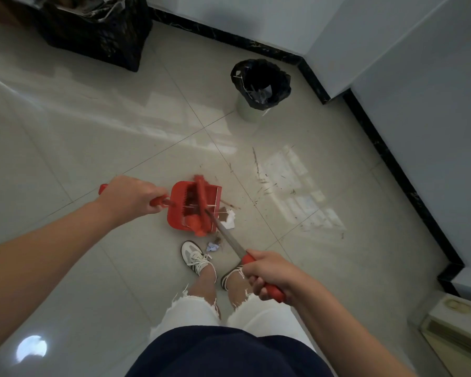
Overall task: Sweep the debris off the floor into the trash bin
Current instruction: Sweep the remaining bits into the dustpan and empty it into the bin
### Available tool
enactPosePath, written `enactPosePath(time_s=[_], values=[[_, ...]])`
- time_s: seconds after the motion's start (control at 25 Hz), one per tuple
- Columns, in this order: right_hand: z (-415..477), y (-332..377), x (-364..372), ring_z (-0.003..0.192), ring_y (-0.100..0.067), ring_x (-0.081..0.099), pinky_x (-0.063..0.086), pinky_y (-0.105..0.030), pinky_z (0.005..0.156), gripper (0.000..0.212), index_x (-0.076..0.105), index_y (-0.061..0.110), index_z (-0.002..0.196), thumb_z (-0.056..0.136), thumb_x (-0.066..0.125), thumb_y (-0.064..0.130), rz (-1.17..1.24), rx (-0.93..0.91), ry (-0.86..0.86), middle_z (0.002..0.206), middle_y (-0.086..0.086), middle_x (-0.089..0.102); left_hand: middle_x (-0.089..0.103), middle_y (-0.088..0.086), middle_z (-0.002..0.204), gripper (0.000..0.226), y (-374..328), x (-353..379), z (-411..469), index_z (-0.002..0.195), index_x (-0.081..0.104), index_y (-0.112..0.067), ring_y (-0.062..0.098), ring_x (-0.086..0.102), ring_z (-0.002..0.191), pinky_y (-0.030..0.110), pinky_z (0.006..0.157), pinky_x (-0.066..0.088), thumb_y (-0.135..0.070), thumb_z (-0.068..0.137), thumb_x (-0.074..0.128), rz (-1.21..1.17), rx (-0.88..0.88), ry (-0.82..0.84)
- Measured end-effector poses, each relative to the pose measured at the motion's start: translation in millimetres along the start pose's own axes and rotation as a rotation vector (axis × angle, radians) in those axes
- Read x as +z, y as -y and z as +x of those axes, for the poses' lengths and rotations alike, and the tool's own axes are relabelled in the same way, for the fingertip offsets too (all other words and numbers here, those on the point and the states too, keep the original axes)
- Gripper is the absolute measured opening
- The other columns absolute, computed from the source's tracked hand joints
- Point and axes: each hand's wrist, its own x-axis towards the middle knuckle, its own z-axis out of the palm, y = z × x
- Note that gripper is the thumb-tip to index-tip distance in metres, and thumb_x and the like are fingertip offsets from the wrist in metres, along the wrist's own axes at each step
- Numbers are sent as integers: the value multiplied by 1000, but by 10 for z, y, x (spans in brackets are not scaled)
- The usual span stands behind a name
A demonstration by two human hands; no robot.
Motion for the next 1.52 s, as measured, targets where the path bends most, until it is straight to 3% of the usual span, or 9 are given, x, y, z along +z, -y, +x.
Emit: enactPosePath(time_s=[0.16,0.32,0.48,0.8,0.96,1.12,1.24,1.32,1.52], values=[[-101,-120,-277,35,-5,36,30,-15,31,64,45,28,140,84,44,-3,30,-31,-25,54,0,45,64,-5,54,22,4,5,-72,69,71,-26,19,62,42,16,48,27,-46,70,63,16,-4,-54],[-362,-357,-577,36,-6,38,32,-17,33,66,43,28,143,84,47,-2,12,-64,-156,53,-1,46,68,-4,59,18,78,-32,-226,76,75,-25,20,65,47,20,44,37,-35,68,88,8,-54,-67],[-452,-490,-873,38,-8,40,35,-19,35,67,38,28,145,86,47,-1,-18,-99,-262,60,-4,47,73,-5,68,27,169,-142,-418,85,78,-27,21,70,55,29,45,50,-31,63,93,-27,-170,-102],[452,-539,-820,34,-17,38,33,-26,42,32,46,2,110,80,38,-5,-140,19,-410,53,-11,46,71,-5,63,27,369,-297,-558,84,77,-26,23,65,48,26,42,48,-28,63,94,20,-155,-70],[649,-518,-205,27,-16,38,29,-21,35,24,43,3,102,82,39,-9,-157,38,-346,58,-15,48,69,-6,62,18,380,-250,-468,80,75,-27,22,64,48,27,42,47,-37,72,86,53,-86,-20],[609,-284,237,24,-11,36,27,-14,31,15,41,6,87,85,41,-8,-42,30,-239,58,-11,44,69,-6,63,39,252,-108,-363,78,74,-27,23,65,50,22,45,40,-56,79,48,13,-65,-39],[564,-114,518,29,-10,38,30,-13,31,15,42,8,88,85,45,-7,10,7,-134,55,-8,43,70,-5,64,21,143,11,-373,77,73,-26,23,66,51,23,45,39,-46,79,66,23,-72,5],[538,-20,653,28,-7,37,31,-12,33,17,43,10,90,85,45,-6,28,-7,-63,54,-6,42,68,-4,61,28,149,41,-450,76,72,-26,24,63,48,22,44,36,-50,80,58,6,-116,10],[249,207,-107,29,0,32,23,-11,24,20,43,15,80,92,41,-1,266,57,128,59,2,34,65,-4,57,43,186,53,-664,76,73,-25,23,61,44,19,44,31,-55,80,42,-48,-162,-34]])
